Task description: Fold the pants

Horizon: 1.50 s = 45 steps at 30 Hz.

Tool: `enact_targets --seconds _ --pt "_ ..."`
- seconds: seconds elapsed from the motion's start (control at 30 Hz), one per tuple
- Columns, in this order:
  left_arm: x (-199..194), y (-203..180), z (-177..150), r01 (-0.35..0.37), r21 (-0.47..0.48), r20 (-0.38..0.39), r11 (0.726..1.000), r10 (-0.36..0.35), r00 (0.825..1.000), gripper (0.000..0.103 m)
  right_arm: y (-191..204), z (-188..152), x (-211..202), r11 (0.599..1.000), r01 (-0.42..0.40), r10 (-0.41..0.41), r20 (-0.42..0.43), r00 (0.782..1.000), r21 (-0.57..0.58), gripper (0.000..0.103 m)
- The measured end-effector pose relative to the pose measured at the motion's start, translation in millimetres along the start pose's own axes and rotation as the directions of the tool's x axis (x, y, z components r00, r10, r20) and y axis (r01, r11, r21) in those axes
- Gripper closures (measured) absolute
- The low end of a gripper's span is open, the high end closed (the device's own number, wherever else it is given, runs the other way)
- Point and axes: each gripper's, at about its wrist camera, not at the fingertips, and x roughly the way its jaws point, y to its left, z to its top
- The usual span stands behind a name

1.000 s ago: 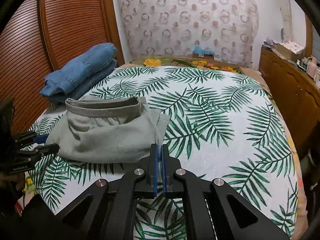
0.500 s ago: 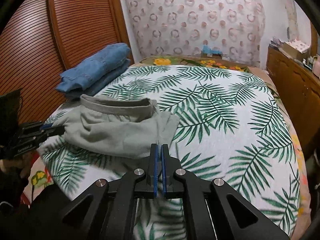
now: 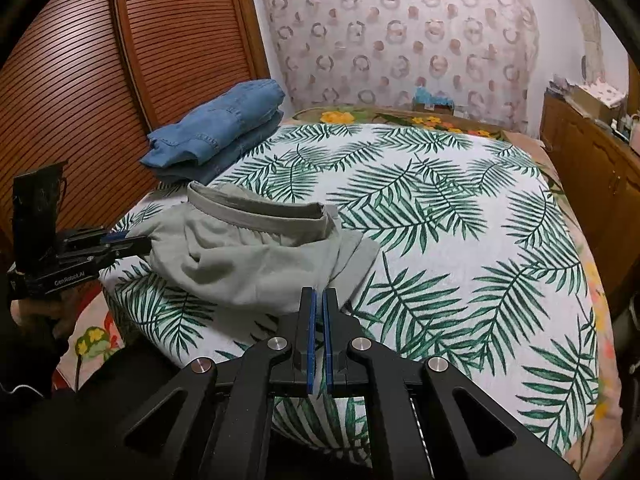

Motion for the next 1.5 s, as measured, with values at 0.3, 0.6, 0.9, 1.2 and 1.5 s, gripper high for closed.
enact_targets --seconds 0.3,0.6,0.9,1.2,1.5 --pt "2 -1 4 -0.013 0.004 -0.001 1.000 0.013 1.000 0.062 6 4 -2 1.000 0.000 0.000 0.010 1.000 -0.002 0.100" --pt "18 7 9 -0.051 -0.007 -0.013 0.999 0.051 0.999 0.043 10 11 15 0.999 -0.024 0.023 -0.012 1.000 -0.041 0.099" --pt "42 12 18 -0.071 -0.003 -0.044 0.997 0.071 0.997 0.043 8 25 54 0.998 -0.005 0.002 -0.051 0.999 -0.056 0.085" --pt "52 17 8 -0.063 -0.032 -0.043 0.997 0.062 0.997 0.041 5 37 71 0.998 0.013 -0.016 -0.061 0.998 -0.055 0.075" --pt "53 14 6 -0.063 -0.008 -0.019 0.998 0.063 0.998 0.037 9 47 89 0.993 0.003 -0.012 -0.074 0.997 -0.118 0.068"
